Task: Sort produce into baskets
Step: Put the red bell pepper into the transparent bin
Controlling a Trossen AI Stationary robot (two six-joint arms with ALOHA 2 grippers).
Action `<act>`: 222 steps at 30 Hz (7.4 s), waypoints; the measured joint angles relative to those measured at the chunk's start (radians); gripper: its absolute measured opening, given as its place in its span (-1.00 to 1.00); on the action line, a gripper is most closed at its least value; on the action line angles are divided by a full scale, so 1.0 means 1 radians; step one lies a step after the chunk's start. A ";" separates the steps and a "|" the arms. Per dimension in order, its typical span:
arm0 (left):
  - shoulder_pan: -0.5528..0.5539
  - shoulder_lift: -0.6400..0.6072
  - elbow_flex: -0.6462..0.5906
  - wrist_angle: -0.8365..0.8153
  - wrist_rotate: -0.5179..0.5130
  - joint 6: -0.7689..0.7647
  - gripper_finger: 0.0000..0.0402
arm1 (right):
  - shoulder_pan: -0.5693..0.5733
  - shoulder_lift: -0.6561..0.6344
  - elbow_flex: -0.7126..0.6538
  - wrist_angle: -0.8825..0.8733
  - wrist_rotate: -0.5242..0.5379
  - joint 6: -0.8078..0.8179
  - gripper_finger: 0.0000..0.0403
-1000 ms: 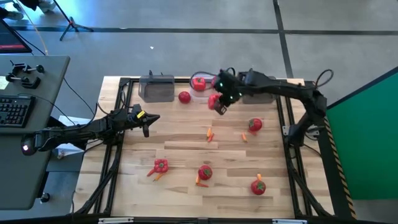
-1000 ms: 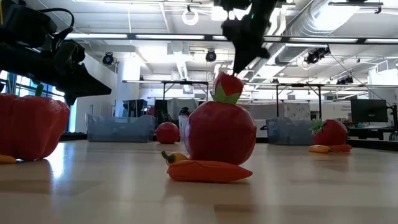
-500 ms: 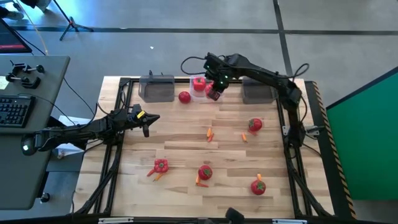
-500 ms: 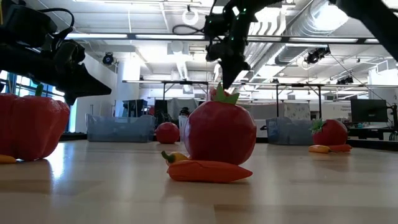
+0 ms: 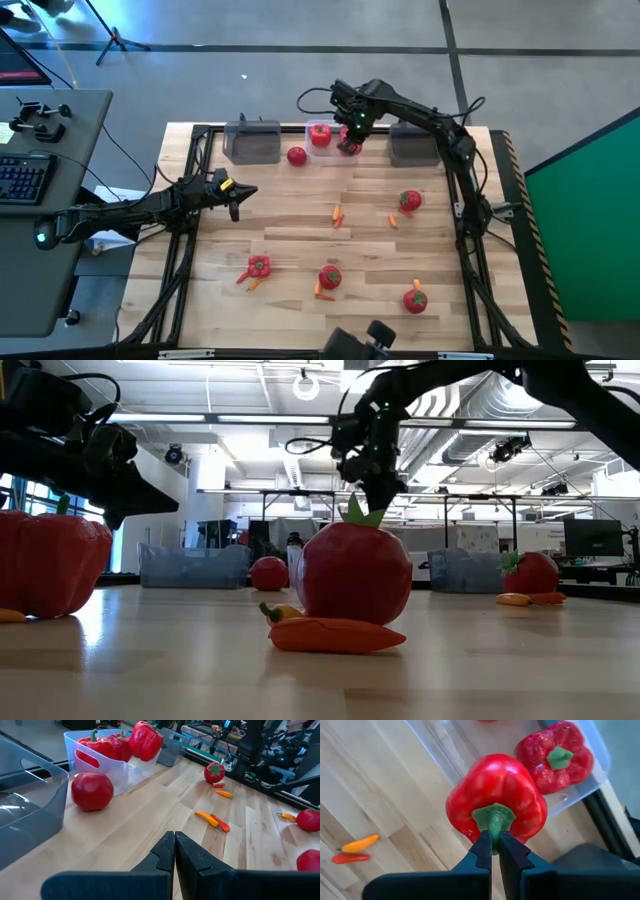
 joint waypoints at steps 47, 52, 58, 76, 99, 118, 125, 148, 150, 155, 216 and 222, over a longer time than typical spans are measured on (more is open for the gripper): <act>0.000 0.000 0.000 -0.007 0.041 0.084 -1.00 | 0.035 0.078 0.138 0.072 0.076 -0.143 -0.49; 0.000 0.000 0.000 -0.008 0.095 0.125 -1.00 | 0.089 0.077 0.105 0.230 0.067 -0.176 -0.92; 0.000 0.000 0.000 -0.006 0.133 0.159 -1.00 | 0.161 0.076 0.016 0.431 0.032 -0.165 -0.95; 0.000 0.000 0.001 -0.004 0.141 0.197 -1.00 | 0.304 0.065 -0.384 1.138 0.037 -0.079 -1.00; -0.077 0.075 0.183 -0.137 0.274 0.190 -1.00 | 0.379 -0.357 -1.084 1.630 0.182 0.096 -1.00; -0.641 0.560 0.544 -0.438 -0.143 0.036 -0.84 | 0.431 -0.504 -1.260 1.675 0.230 0.079 -1.00; -0.792 0.781 0.664 -0.507 -0.157 -0.041 -0.53 | 0.457 -0.504 -1.260 1.674 0.227 0.068 -1.00; -0.883 1.104 0.818 -0.678 -0.167 -0.289 -0.50 | 0.519 -0.504 -1.260 1.662 0.226 0.017 -1.00; -0.882 1.098 0.816 -0.680 -0.164 -0.290 -0.57 | 0.519 -0.504 -1.260 1.662 0.226 0.016 -1.00; -0.856 1.092 0.816 -0.679 -0.162 -0.278 -0.77 | 0.517 -0.504 -1.260 1.666 0.227 -0.010 -1.00; 0.357 1.673 1.562 -0.633 0.420 0.849 -1.00 | 0.367 -0.504 -1.260 1.681 0.207 -0.024 -1.00; 0.357 1.706 1.562 -0.635 0.416 0.849 -1.00 | 0.367 -0.504 -1.260 1.681 0.208 -0.024 -1.00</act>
